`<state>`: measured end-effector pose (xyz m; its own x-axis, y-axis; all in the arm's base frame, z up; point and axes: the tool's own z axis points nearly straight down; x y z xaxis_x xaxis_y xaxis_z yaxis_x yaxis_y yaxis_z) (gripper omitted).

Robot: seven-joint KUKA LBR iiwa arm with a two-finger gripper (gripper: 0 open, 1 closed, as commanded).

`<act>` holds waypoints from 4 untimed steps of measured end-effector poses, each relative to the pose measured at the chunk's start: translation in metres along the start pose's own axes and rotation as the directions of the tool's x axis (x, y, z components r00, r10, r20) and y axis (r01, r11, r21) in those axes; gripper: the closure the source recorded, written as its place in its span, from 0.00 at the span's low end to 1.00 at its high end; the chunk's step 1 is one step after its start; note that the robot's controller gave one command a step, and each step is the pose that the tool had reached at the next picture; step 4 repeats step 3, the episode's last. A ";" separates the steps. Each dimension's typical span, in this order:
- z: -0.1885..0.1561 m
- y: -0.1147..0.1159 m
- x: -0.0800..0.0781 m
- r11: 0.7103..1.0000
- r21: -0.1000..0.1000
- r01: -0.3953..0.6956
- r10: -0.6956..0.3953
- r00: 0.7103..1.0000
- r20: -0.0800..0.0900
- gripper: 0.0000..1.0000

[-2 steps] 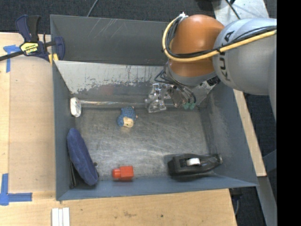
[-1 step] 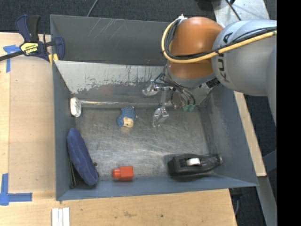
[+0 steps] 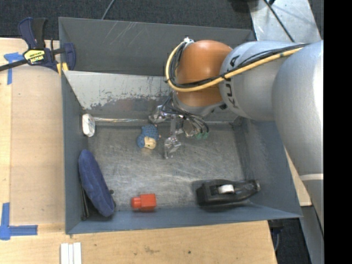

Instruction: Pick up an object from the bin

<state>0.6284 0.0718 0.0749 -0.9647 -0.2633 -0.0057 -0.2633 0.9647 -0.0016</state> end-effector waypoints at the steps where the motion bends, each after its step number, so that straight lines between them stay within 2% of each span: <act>1: -0.002 0.014 -0.006 0.999 0.006 0.047 -0.047 0.999 0.006 0.00; 2: -0.003 0.015 -0.007 0.999 0.003 0.045 -0.045 0.999 0.011 1.00; 3: -0.164 0.014 -0.005 1.000 0.000 -0.001 0.001 1.000 0.008 1.00; 4: -0.164 0.014 -0.005 1.000 0.000 -0.001 0.001 1.000 0.008 1.00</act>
Offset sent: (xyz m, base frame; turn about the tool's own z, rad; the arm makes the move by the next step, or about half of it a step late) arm -0.0031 0.0186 -0.0049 -0.0504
